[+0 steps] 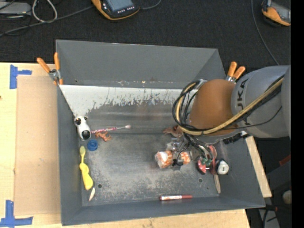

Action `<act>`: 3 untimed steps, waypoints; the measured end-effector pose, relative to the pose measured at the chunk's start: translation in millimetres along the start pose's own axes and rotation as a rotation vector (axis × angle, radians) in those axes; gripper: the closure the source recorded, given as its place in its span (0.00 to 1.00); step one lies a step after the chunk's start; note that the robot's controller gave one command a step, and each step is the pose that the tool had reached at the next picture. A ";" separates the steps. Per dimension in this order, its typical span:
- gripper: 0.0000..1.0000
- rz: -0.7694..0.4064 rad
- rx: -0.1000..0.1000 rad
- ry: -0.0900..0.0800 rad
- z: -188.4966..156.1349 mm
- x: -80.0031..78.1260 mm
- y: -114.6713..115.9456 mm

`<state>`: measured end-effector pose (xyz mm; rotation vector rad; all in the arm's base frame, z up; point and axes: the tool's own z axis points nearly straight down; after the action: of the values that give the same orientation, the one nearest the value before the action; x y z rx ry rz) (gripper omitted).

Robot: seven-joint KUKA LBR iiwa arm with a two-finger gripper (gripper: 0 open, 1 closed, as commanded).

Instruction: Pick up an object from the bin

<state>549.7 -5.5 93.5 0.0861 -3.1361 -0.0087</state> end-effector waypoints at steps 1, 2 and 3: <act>1.00 -0.001 0.000 -0.001 -9.7 -0.2 0.5; 1.00 -0.003 -0.001 0.000 -34.1 0.2 1.0; 1.00 -0.004 -0.001 -0.002 -42.9 -0.4 1.3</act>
Offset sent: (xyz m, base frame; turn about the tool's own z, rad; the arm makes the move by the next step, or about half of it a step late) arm 0.0004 0.0002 0.0446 -0.0010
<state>550.2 -4.4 136.4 0.0919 -3.1380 -0.0098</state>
